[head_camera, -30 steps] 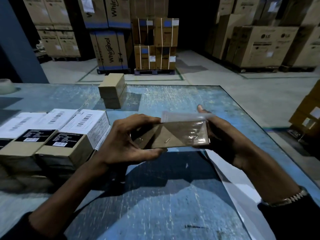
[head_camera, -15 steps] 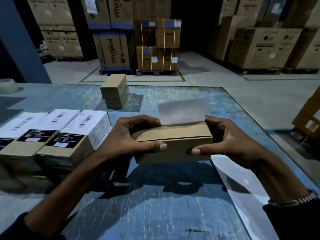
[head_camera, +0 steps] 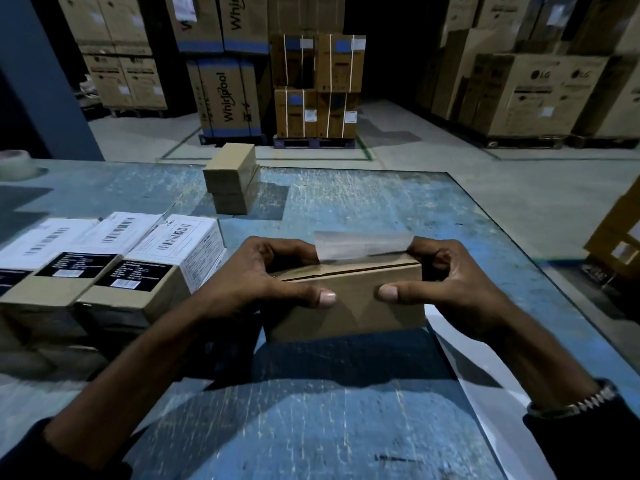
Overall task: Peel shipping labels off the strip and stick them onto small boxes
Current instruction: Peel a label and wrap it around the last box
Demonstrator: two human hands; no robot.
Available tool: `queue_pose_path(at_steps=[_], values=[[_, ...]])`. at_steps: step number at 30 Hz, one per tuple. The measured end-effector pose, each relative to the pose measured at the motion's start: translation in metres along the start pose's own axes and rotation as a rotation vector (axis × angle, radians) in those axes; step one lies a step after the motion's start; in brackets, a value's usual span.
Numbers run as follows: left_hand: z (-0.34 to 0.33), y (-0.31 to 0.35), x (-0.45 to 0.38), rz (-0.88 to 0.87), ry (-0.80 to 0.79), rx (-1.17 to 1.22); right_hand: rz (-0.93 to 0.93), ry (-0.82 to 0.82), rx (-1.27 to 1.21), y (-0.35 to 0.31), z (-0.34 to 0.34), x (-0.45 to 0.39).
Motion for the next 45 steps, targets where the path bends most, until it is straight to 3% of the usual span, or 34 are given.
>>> queue_pose_path(at_steps=[11,18,23,26,32,36,41,45], values=[[0.004,0.003,0.004,-0.013,0.026,-0.038,0.083,0.038,0.059,-0.014,0.003,0.005],[0.006,0.007,0.007,-0.104,0.053,-0.090,0.120,-0.036,0.041,-0.014,0.002,0.005],[0.001,0.013,0.007,-0.229,0.027,-0.221,0.104,-0.123,0.379,-0.013,-0.001,0.005],[-0.002,0.010,0.006,-0.208,0.001,-0.264,0.130,-0.173,0.519,-0.006,-0.010,0.004],[0.000,0.005,0.003,-0.156,0.012,-0.232,0.199,-0.112,0.366,-0.008,-0.011,0.005],[-0.003,0.004,0.003,-0.200,-0.004,-0.251,0.172,-0.094,0.343,-0.003,-0.008,0.005],[-0.016,0.009,0.007,-0.298,-0.131,-0.353,0.185,-0.097,0.295,-0.002,-0.011,0.004],[-0.014,0.010,0.007,-0.295,-0.109,-0.332,0.157,-0.040,0.318,-0.008,-0.005,0.004]])
Point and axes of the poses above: each hand's wrist, its own x-axis away from the middle knuckle, its own z-axis out of the back of the hand, y = z × x, the point moved 8 cm from there along -x, towards the middle knuckle, and after that the axes turned 1 degree about x, right-handed, at the moved point
